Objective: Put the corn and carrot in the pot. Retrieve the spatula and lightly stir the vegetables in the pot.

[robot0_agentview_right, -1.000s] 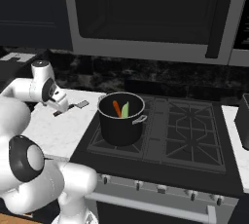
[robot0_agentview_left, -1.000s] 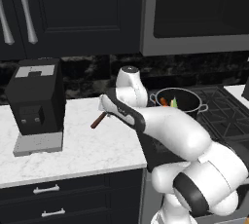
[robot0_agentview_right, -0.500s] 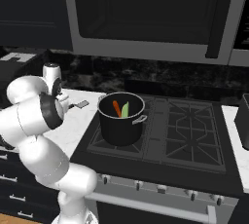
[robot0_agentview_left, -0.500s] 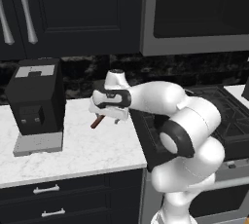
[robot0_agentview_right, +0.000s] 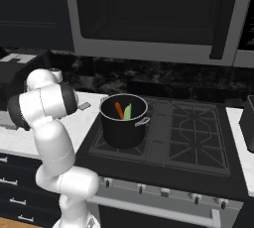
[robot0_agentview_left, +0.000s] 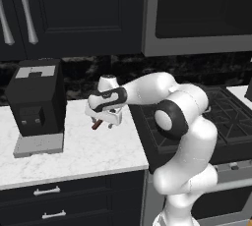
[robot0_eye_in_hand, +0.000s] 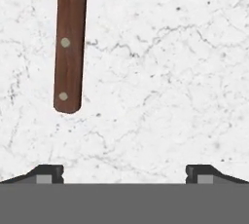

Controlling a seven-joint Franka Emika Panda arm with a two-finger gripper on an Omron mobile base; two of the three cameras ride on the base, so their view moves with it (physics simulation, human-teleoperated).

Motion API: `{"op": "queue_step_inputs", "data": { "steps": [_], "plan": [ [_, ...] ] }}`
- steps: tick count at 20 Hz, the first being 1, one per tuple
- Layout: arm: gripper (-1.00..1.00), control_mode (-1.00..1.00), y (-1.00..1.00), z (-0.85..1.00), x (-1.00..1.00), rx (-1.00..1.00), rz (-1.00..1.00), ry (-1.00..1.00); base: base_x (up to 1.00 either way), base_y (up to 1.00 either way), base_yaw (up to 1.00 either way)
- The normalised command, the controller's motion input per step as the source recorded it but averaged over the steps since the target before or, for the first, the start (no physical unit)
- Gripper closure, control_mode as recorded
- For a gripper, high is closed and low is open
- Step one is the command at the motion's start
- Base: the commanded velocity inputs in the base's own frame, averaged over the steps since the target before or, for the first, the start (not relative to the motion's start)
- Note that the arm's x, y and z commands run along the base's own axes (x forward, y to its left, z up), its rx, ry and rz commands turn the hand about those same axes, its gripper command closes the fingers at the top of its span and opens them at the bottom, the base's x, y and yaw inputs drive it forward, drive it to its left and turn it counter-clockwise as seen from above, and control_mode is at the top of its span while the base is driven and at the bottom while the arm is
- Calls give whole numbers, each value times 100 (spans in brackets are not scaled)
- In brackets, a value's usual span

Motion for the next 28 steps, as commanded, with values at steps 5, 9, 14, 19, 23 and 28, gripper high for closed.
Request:
{"op": "queue_step_inputs", "data": {
  "steps": [5, 9, 14, 19, 23, 28],
  "plan": [
    [-100, -100, 3, -35, 45, 0, -13, 4, 0, 0, 0],
    [-100, -100, 16, -22, 41, 0, -8, 1, 0, 0, 0],
    [-100, -100, 16, -19, 18, 0, -5, 1, 0, 0, 0],
    [-100, -100, 0, -45, 2, 0, -4, 2, 0, 0, 0],
    [-100, -100, 1, -41, 6, 0, -1, 0, 0, 0, 0],
    [-100, -100, 11, -23, 9, -3, 0, 0, 0, 0, 0]
  ]
}}
